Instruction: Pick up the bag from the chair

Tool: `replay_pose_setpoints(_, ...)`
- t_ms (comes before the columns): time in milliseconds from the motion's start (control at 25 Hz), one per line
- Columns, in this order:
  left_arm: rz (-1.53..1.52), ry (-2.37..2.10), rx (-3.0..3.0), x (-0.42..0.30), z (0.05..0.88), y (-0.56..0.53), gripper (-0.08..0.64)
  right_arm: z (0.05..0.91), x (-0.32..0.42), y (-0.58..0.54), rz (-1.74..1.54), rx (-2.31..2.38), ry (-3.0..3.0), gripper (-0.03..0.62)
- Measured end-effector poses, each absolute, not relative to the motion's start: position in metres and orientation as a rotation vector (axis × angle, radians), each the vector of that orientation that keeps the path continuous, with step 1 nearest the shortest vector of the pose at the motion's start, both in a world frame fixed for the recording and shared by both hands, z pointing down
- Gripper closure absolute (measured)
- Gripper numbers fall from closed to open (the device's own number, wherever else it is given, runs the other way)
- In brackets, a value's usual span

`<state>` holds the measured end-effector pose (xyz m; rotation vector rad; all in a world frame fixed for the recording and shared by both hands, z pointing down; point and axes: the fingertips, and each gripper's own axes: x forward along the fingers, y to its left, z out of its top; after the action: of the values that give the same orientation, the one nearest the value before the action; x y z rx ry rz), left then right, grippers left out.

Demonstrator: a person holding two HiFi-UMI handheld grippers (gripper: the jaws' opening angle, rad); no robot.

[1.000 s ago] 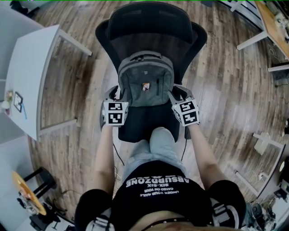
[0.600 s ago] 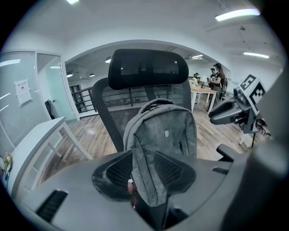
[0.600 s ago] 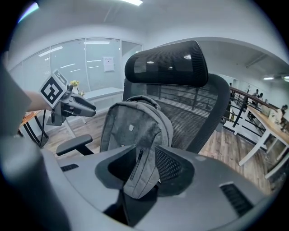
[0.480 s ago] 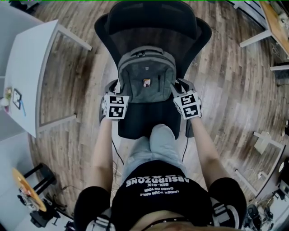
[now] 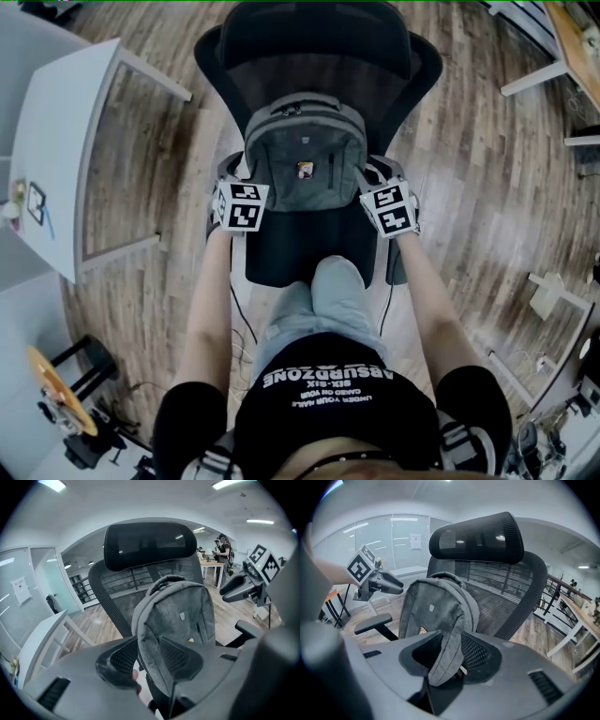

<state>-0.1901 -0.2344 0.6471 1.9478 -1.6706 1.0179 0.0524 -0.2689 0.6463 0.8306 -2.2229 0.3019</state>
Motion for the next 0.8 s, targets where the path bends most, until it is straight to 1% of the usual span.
replay_pose_setpoints(640, 1.042, -1.657, 1.885, -0.198, 0.673, -0.247, 0.425, 0.677, 0.047, -0.305, 0.325, 0.857, -2.137, 0.443)
replay_pose_setpoints(800, 0.982, -1.659, 1.846, -0.201, 0.682, -0.252, 0.425, 0.689, 0.047, -0.311, 0.341, 0.888, -2.098, 0.439)
